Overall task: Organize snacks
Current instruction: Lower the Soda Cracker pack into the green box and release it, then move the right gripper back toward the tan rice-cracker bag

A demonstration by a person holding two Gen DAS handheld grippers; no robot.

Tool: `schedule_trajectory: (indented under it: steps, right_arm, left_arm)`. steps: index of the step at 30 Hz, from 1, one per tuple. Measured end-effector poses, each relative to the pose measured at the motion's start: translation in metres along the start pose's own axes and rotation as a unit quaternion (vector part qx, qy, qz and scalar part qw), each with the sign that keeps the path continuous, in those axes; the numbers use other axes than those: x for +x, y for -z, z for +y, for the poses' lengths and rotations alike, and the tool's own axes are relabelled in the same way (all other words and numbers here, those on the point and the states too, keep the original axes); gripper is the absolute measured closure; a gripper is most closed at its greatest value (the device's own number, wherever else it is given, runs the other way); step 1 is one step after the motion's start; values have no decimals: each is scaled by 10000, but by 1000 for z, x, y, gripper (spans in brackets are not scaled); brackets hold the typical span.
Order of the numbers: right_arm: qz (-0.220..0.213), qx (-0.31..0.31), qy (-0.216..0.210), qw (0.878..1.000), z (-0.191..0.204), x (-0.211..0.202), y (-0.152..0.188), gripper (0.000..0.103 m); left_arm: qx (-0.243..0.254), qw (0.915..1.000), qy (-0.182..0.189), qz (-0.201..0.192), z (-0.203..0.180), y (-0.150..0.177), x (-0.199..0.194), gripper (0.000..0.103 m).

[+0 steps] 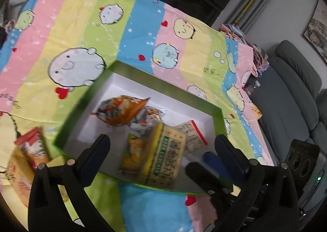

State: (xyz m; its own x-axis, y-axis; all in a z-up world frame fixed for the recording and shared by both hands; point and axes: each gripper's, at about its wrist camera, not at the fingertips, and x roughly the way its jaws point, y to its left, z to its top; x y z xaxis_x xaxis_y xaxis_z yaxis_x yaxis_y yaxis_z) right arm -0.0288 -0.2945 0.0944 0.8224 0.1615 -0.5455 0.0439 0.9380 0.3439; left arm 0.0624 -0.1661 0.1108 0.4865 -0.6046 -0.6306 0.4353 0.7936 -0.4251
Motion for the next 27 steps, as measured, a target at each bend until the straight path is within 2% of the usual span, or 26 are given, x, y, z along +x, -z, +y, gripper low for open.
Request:
schedule_trajectory:
  steps: [6,10,16,20,27]
  right_arm:
    - [-297,-185,211,9992,14,-18,-4,22]
    - [-397,-249,104,9988,22,-28,-6,16]
    - [-366,-305,-91,9988,34,-32,-4,15]
    - [-335,-327,-233,9986,39,-34,-1,14]
    - [-238,-460,-475,9975,55,-35,6,14]
  left_arm:
    - [69,9989,-431,-159,10,4,-24,0]
    - [14,9975,-661,-253,21,8,-42,0]
    - [-70,9937,-1008,-494,32,19,-68,0]
    - [-99,9879,-1370,-718,37,26,-89,0]
    - [-75,9806,-1721,-935,45,43,-119,0]
